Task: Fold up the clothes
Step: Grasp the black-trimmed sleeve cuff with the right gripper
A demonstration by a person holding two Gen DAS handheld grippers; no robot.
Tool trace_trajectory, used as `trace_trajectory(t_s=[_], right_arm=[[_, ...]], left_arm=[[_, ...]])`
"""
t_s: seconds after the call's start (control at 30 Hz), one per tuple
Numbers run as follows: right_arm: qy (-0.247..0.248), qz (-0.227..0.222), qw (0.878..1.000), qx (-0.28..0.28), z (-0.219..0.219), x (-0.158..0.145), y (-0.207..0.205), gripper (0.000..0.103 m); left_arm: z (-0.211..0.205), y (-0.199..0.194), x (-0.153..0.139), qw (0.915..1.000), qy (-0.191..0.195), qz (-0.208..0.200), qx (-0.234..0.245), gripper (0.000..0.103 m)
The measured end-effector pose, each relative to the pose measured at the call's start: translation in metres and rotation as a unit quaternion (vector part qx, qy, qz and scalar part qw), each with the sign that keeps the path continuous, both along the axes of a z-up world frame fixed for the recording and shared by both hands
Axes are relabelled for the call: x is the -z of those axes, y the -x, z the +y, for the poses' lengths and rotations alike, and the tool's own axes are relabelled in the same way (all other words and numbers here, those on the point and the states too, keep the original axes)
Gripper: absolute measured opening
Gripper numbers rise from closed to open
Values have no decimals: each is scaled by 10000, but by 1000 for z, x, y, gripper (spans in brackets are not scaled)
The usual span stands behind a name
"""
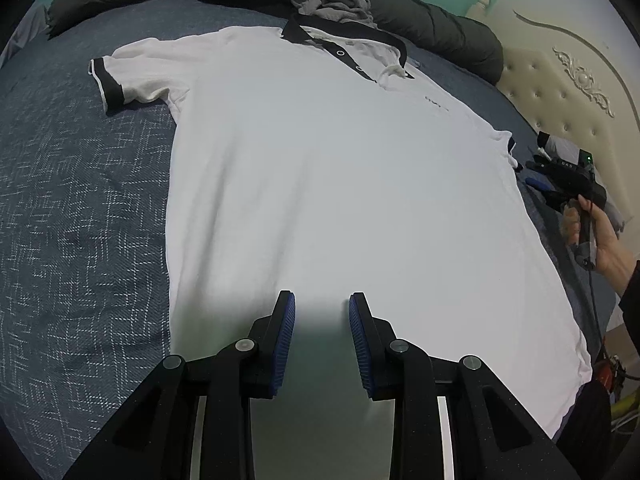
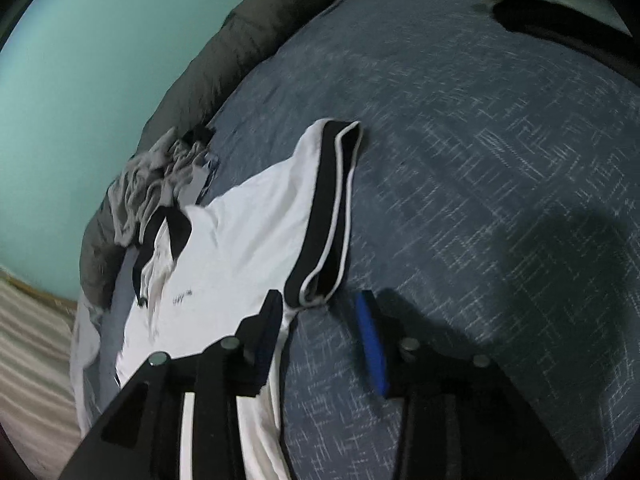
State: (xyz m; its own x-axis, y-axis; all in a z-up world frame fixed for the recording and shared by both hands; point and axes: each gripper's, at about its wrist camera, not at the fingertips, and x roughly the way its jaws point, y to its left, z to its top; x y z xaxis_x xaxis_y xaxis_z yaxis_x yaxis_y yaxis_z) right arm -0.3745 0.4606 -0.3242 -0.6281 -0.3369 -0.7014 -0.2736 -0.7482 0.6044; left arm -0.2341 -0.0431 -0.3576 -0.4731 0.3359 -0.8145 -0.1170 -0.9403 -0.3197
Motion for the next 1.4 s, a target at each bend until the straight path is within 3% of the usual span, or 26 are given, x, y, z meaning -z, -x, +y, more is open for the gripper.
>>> trace_trajectory(t_s=[0.2, 0.43, 0.87, 1.07, 1.13, 1.2, 1.3, 1.4], right_arm=[[-26, -92, 9999, 108, -1, 8, 15, 48], [-476, 51, 9986, 238, 8, -2, 41, 50], [-894, 131, 9956, 265, 22, 1, 91, 50], [-991, 284, 9946, 115, 18, 2, 103, 50], [-978, 387, 9945, -5, 16, 2, 104, 40], [-1093, 405, 9931, -96, 11, 1, 107, 18], [-1241, 510, 9907, -211, 6, -4, 104, 7], [-1392, 666, 9876, -277, 2, -13, 101, 4]], left_arm=[[-2, 1, -1, 10000, 1, 18, -23, 31], [-8, 5, -4, 9999, 59, 82, -100, 31], [-20, 14, -4, 9988, 262, 208, -344, 47], [-23, 16, -3, 9986, 295, 216, -371, 48], [-23, 17, -2, 9986, 297, 210, -375, 48], [-23, 17, -1, 9986, 309, 209, -372, 48], [-23, 18, -1, 9986, 319, 206, -367, 48], [-22, 19, 0, 9986, 314, 202, -371, 48]])
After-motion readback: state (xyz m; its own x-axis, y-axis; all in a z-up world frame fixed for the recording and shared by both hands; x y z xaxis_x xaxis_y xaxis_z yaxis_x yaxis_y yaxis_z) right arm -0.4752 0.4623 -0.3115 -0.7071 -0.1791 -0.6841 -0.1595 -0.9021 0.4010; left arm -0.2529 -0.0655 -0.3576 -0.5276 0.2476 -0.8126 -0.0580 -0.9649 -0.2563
